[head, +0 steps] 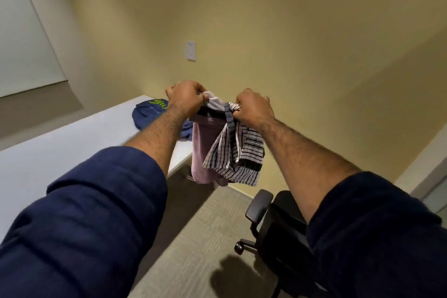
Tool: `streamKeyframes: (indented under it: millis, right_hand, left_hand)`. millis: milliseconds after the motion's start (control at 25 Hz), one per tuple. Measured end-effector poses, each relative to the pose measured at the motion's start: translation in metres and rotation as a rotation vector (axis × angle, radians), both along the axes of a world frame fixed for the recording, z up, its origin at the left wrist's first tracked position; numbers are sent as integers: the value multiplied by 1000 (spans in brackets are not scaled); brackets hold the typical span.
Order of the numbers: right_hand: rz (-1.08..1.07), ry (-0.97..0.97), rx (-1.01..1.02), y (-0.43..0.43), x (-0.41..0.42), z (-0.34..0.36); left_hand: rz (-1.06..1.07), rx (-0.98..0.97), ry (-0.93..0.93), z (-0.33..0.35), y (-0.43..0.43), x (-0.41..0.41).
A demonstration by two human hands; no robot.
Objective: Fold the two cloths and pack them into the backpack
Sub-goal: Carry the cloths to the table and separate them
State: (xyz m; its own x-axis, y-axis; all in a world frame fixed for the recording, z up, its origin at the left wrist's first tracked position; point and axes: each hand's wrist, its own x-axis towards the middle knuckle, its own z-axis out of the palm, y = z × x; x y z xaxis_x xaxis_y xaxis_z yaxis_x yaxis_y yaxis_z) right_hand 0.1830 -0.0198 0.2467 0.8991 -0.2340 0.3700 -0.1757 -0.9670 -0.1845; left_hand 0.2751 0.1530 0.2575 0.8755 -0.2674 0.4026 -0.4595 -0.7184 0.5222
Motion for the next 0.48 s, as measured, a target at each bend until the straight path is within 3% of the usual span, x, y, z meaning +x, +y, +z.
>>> streamKeyframes:
  millis: [480]
  right_hand:
    - [356, -25, 16, 181, 211, 19]
  left_hand:
    - [363, 12, -45, 17, 203, 139]
